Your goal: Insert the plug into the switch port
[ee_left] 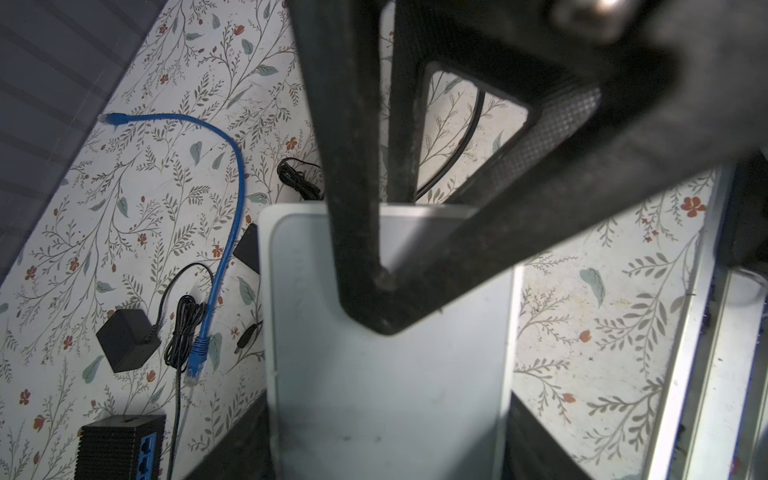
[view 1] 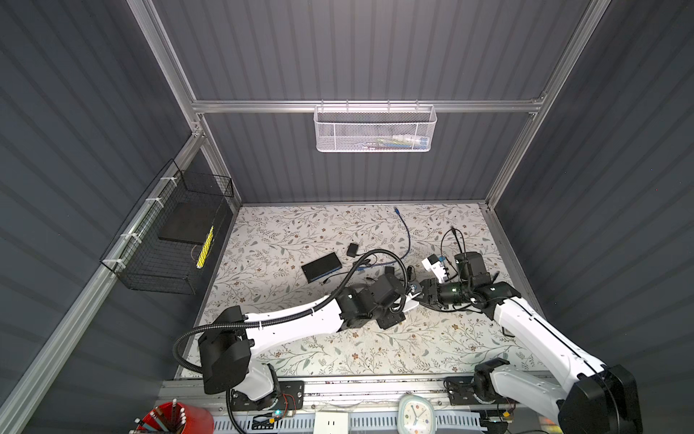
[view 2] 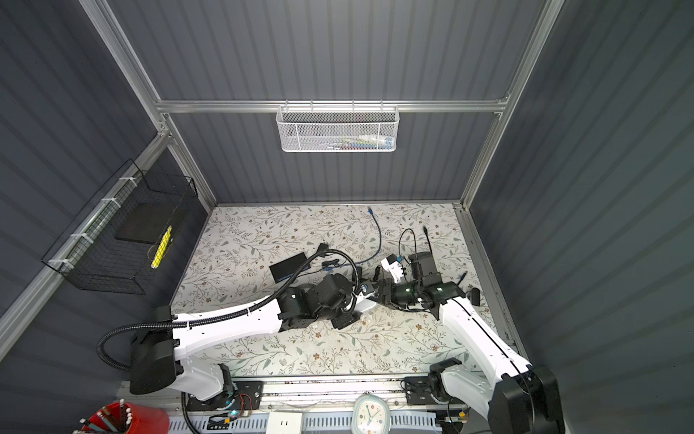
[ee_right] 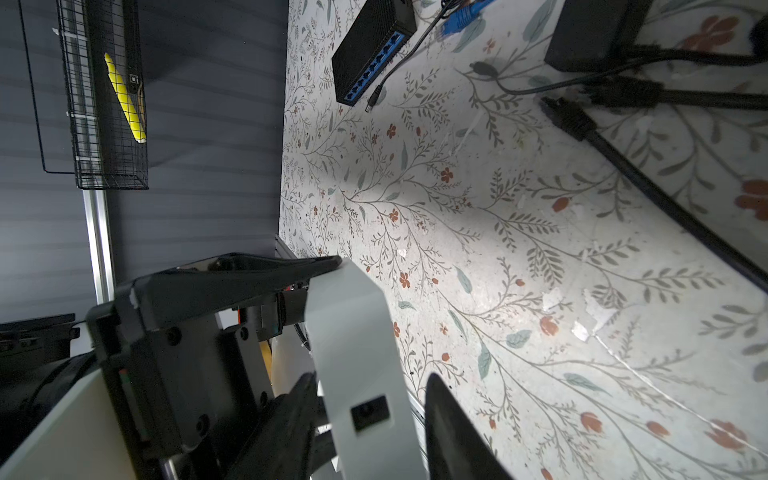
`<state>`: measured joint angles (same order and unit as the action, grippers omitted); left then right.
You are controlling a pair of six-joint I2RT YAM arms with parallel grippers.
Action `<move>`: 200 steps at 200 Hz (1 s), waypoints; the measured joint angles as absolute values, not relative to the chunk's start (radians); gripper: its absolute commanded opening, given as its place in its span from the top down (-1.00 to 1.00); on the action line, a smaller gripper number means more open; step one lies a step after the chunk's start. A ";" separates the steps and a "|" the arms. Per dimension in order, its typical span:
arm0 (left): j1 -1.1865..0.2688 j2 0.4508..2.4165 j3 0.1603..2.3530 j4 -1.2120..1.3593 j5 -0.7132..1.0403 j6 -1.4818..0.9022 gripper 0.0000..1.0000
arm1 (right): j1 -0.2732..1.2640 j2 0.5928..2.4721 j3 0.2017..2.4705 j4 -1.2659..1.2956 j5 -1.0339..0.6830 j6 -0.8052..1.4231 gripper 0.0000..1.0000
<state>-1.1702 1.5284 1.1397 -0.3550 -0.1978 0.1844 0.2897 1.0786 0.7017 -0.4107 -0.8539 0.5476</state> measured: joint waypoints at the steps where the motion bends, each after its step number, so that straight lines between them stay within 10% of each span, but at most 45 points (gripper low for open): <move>1: -1.170 1.529 1.140 -0.355 -0.198 0.184 0.14 | 0.290 1.079 0.702 -0.410 -0.854 0.548 0.17; 66: -1.159 1.530 1.140 -0.367 -0.196 0.184 0.09 | 0.290 1.099 0.684 -0.334 -0.903 0.518 0.51; 93: -1.159 1.530 1.140 -0.375 -0.200 0.184 -0.68 | 0.290 1.100 0.673 -0.313 -0.914 0.517 0.73; 118: -1.167 1.529 1.140 -0.364 -0.213 0.175 -0.99 | 0.297 1.101 0.673 -0.296 -0.915 0.555 0.81; 200: -0.883 1.264 1.090 -0.307 -0.159 -0.100 -1.00 | 0.185 1.014 0.675 -0.142 -0.832 0.729 0.86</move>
